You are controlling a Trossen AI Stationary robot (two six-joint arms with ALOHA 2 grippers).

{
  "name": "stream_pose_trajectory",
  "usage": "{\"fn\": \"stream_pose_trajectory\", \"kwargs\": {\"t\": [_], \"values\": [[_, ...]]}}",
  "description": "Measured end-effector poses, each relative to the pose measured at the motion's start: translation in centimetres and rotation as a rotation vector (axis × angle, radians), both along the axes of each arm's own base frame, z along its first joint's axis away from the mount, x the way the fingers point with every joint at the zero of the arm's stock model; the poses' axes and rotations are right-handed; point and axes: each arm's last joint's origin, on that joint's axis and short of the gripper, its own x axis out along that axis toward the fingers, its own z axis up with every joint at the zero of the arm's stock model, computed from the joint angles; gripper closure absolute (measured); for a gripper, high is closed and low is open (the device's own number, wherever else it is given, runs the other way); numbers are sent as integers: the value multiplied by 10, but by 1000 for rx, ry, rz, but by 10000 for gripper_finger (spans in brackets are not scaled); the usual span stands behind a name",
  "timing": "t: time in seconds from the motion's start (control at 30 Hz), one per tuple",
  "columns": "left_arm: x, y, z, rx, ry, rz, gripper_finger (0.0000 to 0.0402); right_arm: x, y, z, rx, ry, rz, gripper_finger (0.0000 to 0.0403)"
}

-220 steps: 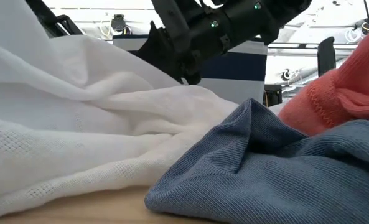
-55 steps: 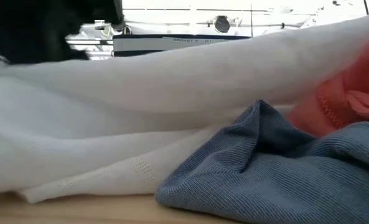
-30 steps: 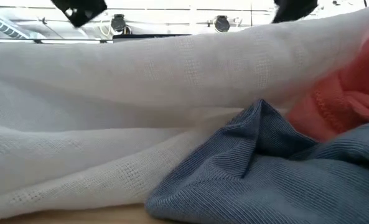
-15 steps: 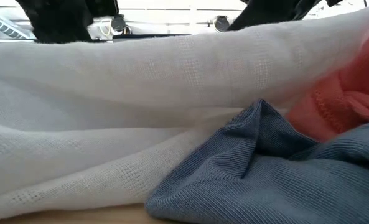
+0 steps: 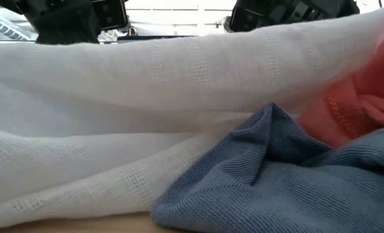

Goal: Sort clothes
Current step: Put the white polo shirt into the blue laundry organizer

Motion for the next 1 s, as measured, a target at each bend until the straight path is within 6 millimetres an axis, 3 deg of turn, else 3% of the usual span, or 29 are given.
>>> {"fn": "stream_pose_trajectory", "kwargs": {"t": [0.17,0.3,0.47,0.57,0.63,0.83,1.0], "values": [[0,0,0,13,-1,3,268,-4,1,8,1,-17,5,390],[1,2,0,62,-21,29,305,-17,9,30,-1,6,34,398],[2,2,2,109,-64,21,382,-42,29,78,7,58,101,401],[6,1,7,103,-122,10,393,-59,48,91,78,146,139,402],[7,-1,10,97,-158,1,397,-70,62,86,170,253,163,402],[9,-5,13,26,-183,-94,399,-84,102,44,400,500,192,402],[6,-13,14,-43,-171,-142,400,-82,111,24,401,542,169,381]]}}
